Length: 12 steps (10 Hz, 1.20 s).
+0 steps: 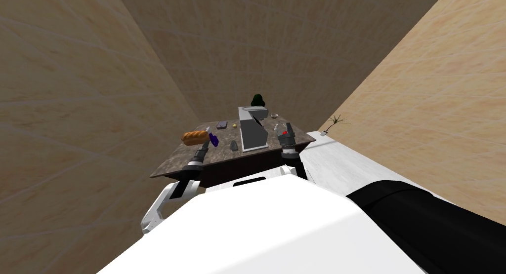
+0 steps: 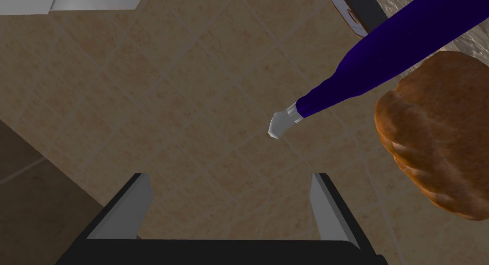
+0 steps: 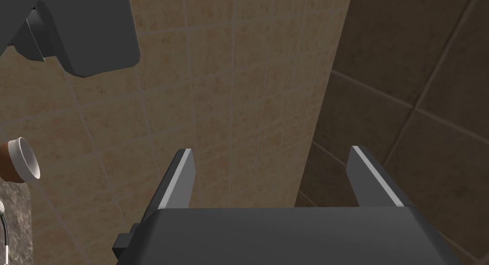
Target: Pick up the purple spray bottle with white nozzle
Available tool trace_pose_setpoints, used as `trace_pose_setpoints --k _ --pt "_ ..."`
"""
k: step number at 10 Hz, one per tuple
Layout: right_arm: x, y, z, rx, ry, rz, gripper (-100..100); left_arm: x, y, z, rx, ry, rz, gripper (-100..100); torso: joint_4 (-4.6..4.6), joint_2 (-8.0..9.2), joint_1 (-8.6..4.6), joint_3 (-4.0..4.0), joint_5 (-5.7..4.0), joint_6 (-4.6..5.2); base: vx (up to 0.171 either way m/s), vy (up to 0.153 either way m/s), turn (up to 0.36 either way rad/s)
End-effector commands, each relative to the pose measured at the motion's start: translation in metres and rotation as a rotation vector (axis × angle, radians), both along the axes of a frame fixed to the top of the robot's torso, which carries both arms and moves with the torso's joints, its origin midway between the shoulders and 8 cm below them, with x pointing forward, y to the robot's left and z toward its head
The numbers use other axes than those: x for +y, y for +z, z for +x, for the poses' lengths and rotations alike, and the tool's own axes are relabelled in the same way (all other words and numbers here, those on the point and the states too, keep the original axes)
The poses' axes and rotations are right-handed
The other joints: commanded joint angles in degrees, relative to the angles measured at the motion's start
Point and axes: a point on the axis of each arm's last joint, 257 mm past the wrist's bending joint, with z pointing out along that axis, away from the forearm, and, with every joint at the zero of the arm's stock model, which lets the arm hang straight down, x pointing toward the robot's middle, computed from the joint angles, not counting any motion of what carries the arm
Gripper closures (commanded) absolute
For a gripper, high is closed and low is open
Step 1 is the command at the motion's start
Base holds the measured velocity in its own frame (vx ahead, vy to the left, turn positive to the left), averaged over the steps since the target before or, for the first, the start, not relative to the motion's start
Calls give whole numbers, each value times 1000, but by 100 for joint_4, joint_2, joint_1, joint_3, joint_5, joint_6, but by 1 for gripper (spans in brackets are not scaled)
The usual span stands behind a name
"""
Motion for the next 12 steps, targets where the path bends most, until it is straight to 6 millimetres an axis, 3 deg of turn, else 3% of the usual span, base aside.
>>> trace_pose_setpoints --k 1,7,12 --pt "0 0 0 0 0 0 0 7 -10 5 26 10 35 -100 0 0 0 0 0 0 9 -28 -69" --pt "0 0 0 0 0 0 0 61 -53 19 178 76 289 -100 0 0 3 0 0 -2 10 -33 -106" --pt "0 0 0 0 0 0 0 123 -74 25 292 153 507 -100 0 -1 -2 -1 -1 -2 12 -35 -113"
